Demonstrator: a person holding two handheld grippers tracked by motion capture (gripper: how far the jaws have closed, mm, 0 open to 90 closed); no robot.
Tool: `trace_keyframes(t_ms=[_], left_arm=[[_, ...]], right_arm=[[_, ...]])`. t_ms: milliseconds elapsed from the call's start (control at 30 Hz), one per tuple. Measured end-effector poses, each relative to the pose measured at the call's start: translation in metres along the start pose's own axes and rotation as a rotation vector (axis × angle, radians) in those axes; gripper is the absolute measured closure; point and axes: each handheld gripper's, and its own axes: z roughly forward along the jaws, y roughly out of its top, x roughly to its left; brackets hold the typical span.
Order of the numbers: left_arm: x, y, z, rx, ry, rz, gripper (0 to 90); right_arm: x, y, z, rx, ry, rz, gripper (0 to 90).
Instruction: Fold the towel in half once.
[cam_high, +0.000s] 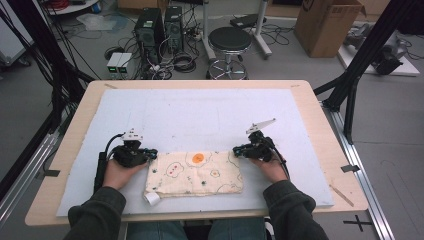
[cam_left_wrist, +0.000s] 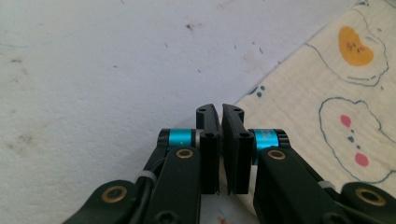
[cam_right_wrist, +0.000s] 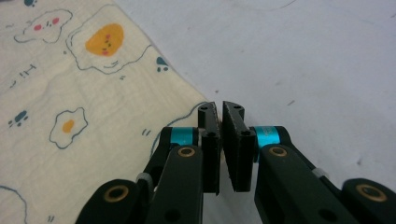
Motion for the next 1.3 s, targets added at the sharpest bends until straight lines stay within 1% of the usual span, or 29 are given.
trace_keyframes(t_ms=[100, 167, 200, 233, 267, 300, 400, 467, 533, 567, 667, 700, 767, 800, 1000, 1033, 1100, 1233, 1267, 1300], left_arm=[[-0.001, 0.003, 0.002, -0.023, 0.018, -0.001, 85.5], [-0.001, 0.007, 0.005, -0.013, 0.026, 0.004, 85.5], [-0.001, 0.01, 0.005, -0.012, 0.031, 0.012, 85.5], [-0.001, 0.013, 0.006, -0.023, 0.034, 0.008, 85.6], [-0.001, 0.015, 0.007, -0.038, 0.039, -0.001, 85.6], [0.0, 0.017, 0.007, -0.034, 0.039, 0.002, 85.6], [0.002, 0.021, 0.014, -0.039, 0.051, -0.011, 85.6], [0.004, 0.023, 0.019, -0.032, 0.056, -0.022, 85.6], [0.005, 0.025, 0.024, -0.034, 0.068, -0.025, 85.6], [0.006, 0.025, 0.025, -0.027, 0.072, -0.022, 85.6], [0.009, 0.023, 0.029, -0.017, 0.075, -0.041, 85.6], [0.011, 0.022, 0.03, -0.008, 0.074, -0.039, 85.6], [0.011, 0.022, 0.031, -0.016, 0.075, -0.044, 85.6], [0.012, 0.022, 0.031, -0.011, 0.078, -0.035, 85.5], [0.012, 0.021, 0.032, -0.017, 0.074, -0.043, 85.4], [0.012, 0.021, 0.032, -0.016, 0.074, -0.044, 85.3], [0.012, 0.021, 0.032, -0.014, 0.078, -0.04, 85.2], [0.012, 0.021, 0.032, -0.015, 0.072, -0.038, 84.9], [0.012, 0.021, 0.031, -0.011, 0.071, -0.027, 85.0], [0.012, 0.021, 0.031, -0.012, 0.072, -0.032, 85.0]], right_arm=[[-0.002, 0.003, -0.003, 0.008, -0.021, -0.012, 85.6], [-0.004, 0.008, -0.004, 0.004, -0.04, -0.02, 85.7], [-0.005, 0.01, -0.005, 0.009, -0.044, -0.015, 85.7], [-0.006, 0.012, -0.006, 0.005, -0.053, -0.021, 85.6], [-0.008, 0.014, -0.007, 0.005, -0.059, -0.017, 85.6], [-0.01, 0.015, -0.007, 0.004, -0.064, -0.009, 85.6], [-0.018, 0.016, -0.009, -0.017, -0.082, 0.005, 85.6], [-0.021, 0.017, -0.008, -0.022, -0.091, 0.011, 85.7], [-0.024, 0.016, -0.004, -0.011, -0.103, 0.021, 85.6], [-0.026, 0.015, -0.001, -0.005, -0.108, 0.024, 85.7], [-0.028, 0.015, 0.003, -0.005, -0.107, 0.034, 85.6], [-0.029, 0.015, 0.004, -0.005, -0.108, 0.028, 85.6], [-0.029, 0.014, 0.006, -0.002, -0.108, 0.026, 85.6], [-0.03, 0.014, 0.006, -0.003, -0.107, 0.029, 85.6], [-0.03, 0.014, 0.007, -0.005, -0.106, 0.031, 85.5], [-0.03, 0.014, 0.007, -0.005, -0.105, 0.042, 85.4], [-0.03, 0.013, 0.007, -0.007, -0.102, 0.047, 85.3], [-0.031, 0.013, 0.007, -0.006, -0.101, 0.044, 85.1], [-0.031, 0.013, 0.007, -0.009, -0.1, 0.046, 85.1], [-0.031, 0.013, 0.007, -0.01, -0.096, 0.049, 85.0]])
